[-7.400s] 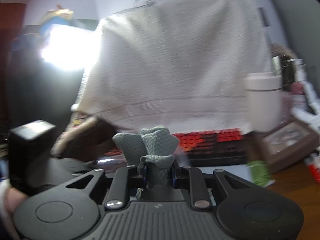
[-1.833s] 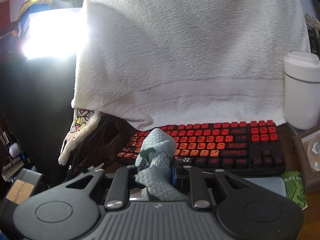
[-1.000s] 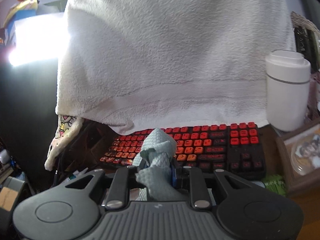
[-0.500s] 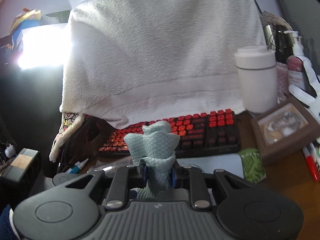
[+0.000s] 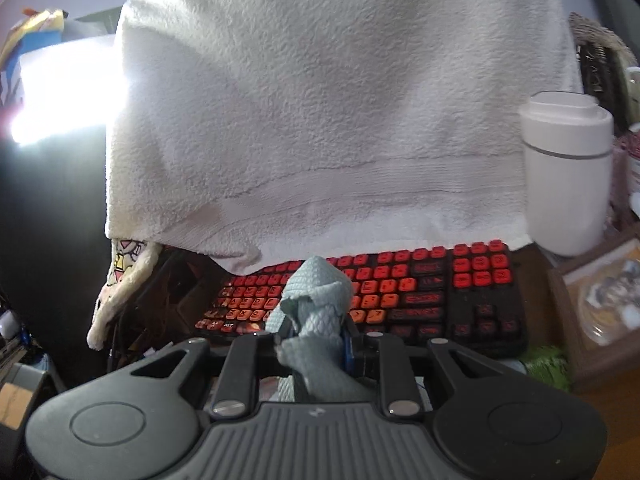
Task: Clean container
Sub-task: 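Wipe the cloth down the jug's outer wall with the right tool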
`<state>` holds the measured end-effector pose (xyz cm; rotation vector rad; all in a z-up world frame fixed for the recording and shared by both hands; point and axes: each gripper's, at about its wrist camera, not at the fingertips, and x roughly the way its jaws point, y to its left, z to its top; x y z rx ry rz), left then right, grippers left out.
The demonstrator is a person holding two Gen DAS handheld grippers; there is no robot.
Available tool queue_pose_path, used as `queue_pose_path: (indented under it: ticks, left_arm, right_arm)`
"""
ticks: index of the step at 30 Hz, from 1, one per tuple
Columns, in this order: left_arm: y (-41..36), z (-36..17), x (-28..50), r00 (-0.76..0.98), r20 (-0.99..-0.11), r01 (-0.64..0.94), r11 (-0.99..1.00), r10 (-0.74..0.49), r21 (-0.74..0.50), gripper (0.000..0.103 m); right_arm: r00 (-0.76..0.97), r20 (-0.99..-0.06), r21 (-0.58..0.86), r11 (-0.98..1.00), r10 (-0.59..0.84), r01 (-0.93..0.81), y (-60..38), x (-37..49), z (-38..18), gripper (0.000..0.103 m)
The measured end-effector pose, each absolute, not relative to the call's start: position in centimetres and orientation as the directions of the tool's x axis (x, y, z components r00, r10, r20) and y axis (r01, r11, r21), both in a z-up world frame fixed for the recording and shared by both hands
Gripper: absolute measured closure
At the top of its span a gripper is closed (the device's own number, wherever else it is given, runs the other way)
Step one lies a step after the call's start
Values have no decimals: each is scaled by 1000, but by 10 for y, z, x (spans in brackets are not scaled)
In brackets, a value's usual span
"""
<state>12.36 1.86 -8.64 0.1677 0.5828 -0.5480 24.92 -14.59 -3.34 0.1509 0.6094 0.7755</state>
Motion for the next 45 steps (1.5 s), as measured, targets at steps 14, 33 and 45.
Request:
queue_pose_path:
  ticks: [14, 33, 45]
  left_arm:
    - [18, -86, 122, 699, -564, 535, 845, -440, 4, 56]
    - [24, -86, 127, 698, -564, 535, 845, -442, -1, 56]
    - [33, -89, 137, 698, -564, 535, 845, -442, -1, 56]
  right_arm:
    - [564, -382, 421, 681, 732, -600, -213, 203, -56, 82]
    - [489, -307, 346, 574, 817, -742, -156, 169, -47, 82]
    - [652, -321, 369, 725, 687, -582, -196, 198, -51, 82]
